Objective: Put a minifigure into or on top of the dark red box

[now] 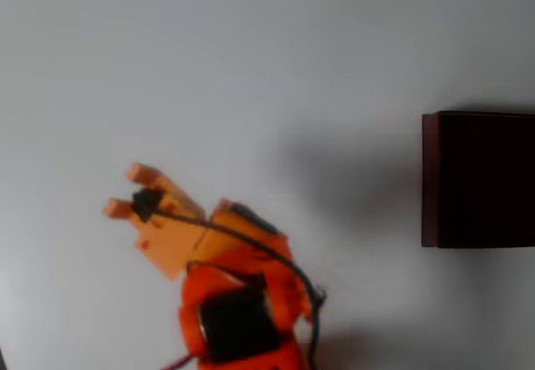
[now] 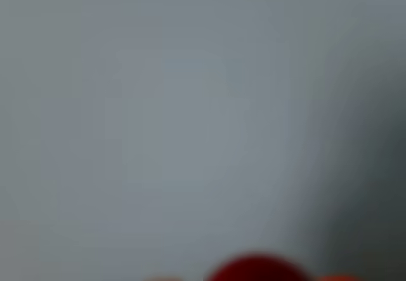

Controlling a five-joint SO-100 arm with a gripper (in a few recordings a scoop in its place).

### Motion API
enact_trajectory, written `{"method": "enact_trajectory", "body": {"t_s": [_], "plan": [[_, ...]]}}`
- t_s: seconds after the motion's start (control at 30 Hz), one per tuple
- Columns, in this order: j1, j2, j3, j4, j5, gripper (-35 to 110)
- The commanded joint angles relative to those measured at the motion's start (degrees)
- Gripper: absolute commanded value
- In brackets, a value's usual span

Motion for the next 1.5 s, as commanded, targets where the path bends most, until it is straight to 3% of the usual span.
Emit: {"method": "enact_trajectory", "body": {"t_s": [0.0, 0.17, 0.57, 0.9, 1.23, 1.47], "plan": [[5.9, 16.0, 6.4, 0.6, -1.3, 0], [16.1, 33.7, 14.2, 1.9, -5.4, 0], [37.4, 27.0, 12.9, -4.4, -12.0, 0], [48.6, 8.1, 5.8, -19.0, -15.1, 0], [47.4, -21.4, -9.2, -31.8, -16.0, 0], [46.9, -36.5, -16.1, -34.7, -17.2, 0]]}}
